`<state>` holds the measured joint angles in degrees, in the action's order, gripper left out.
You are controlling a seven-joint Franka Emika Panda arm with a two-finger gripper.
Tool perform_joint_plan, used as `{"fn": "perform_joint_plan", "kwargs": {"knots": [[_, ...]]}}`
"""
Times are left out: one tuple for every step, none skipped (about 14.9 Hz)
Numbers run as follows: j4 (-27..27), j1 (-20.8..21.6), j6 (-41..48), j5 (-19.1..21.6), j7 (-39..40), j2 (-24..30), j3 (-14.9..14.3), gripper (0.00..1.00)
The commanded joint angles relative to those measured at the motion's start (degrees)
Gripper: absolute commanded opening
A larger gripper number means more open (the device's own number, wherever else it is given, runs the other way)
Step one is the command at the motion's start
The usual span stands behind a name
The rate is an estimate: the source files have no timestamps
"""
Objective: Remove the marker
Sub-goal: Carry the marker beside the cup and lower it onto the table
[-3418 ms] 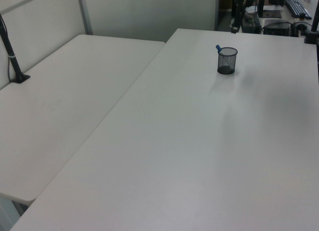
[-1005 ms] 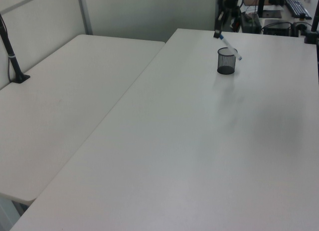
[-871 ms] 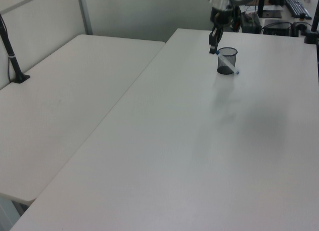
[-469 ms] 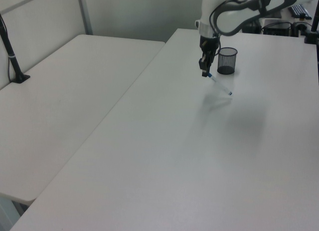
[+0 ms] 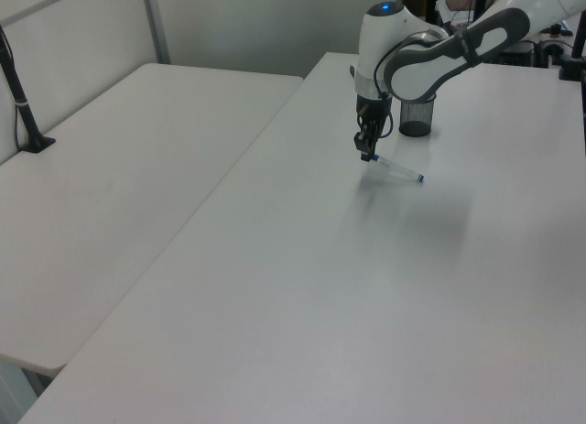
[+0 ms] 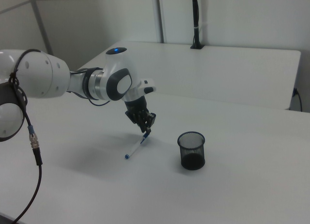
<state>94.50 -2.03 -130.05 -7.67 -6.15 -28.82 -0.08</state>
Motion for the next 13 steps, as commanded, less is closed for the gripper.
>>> {"fn": "perform_joint_plan", "kwargs": {"knots": [[0.34, 0.36, -1.09, -1.3, -3.24, 0.43, 0.52, 0.78], [0.25, 0.36, -1.09, -1.3, -3.6, 0.61, 0.52, 0.84], [0.16, 0.36, -0.74, -1.3, -3.6, 0.96, 0.52, 0.9], [0.16, 0.27, -0.47, -1.3, -3.69, 1.65, 0.52, 0.99], [0.16, 0.27, -0.04, -1.3, -3.6, 2.88, 0.52, 1.0], [0.16, 0.1, 1.45, -1.21, -3.6, 4.2, 0.52, 1.0], [-0.01, -0.08, 3.81, -1.3, -3.51, 5.86, 0.52, 1.0], [-0.71, 0.09, 6.36, -1.39, -3.51, 7.27, 0.52, 1.0], [-1.15, -0.08, 11.17, -1.3, -3.43, 10.33, 0.61, 1.0], [-1.16, -0.6, 15.05, -0.52, -3.69, 14.02, 0.61, 1.0], [-1.07, -1.13, 17.43, -0.33, -3.78, 16.4, 0.61, 1.0], [-1.07, -1.05, 20.33, -0.33, -3.78, 18.6, 0.7, 1.0], [-1.07, -1.13, 24.45, -0.25, -3.78, 21.84, 0.7, 1.0]]}}
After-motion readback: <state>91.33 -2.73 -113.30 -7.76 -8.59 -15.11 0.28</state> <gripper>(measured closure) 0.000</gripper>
